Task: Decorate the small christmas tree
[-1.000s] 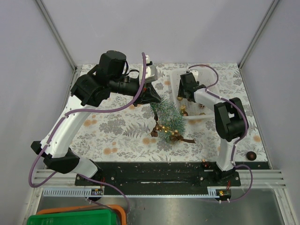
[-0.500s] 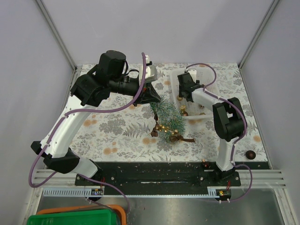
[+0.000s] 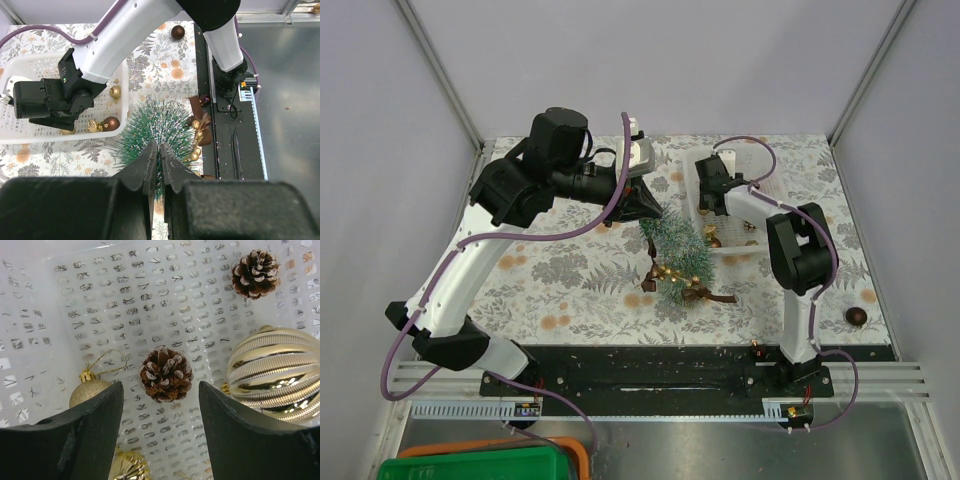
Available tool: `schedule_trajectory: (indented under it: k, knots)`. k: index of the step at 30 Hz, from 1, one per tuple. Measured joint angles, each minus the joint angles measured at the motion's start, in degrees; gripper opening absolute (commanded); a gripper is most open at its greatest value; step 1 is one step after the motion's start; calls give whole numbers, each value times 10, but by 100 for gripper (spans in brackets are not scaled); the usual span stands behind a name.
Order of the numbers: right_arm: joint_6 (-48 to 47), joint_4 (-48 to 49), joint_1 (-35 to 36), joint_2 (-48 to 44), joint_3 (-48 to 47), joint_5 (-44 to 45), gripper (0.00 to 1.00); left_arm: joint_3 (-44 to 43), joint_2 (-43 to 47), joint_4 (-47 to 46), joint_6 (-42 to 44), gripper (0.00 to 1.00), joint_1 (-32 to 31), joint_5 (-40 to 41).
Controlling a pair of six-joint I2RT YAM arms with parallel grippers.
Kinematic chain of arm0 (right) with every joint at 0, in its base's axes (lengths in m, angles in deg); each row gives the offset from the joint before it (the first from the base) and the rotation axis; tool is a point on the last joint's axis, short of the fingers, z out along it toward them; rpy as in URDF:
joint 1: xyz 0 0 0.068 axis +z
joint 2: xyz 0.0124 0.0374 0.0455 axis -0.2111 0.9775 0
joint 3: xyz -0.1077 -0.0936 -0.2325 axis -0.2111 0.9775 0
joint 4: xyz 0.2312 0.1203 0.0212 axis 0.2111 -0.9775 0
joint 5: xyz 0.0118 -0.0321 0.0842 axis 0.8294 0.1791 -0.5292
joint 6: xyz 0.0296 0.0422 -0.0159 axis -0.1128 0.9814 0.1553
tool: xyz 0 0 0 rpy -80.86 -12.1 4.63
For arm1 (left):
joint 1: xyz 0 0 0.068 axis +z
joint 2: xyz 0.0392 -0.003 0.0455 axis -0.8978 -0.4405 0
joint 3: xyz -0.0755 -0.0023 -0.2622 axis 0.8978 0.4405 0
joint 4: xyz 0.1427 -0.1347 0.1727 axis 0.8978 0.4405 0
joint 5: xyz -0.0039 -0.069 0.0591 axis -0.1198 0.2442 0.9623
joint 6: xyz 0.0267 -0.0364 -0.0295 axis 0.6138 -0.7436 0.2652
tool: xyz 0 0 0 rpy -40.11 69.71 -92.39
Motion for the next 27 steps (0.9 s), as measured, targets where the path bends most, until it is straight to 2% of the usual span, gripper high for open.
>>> schedule_trajectory:
  k: [8,15,19,22,27]
  knots:
    - [-1,-4,-9,35,-28,-2,64,0,2,0,2,10,3,0]
    - [3,-3,-17,42,-33,-20,43,0,4,0,3,11,6,0]
    - [8,1,-19,39,-33,-28,40,0,4,0,3,10,7,0]
    - [13,5,-19,24,-21,-41,37,0,4,0,3,10,7,0]
    - [23,10,-19,-58,31,-65,36,0,4,0,3,10,8,0]
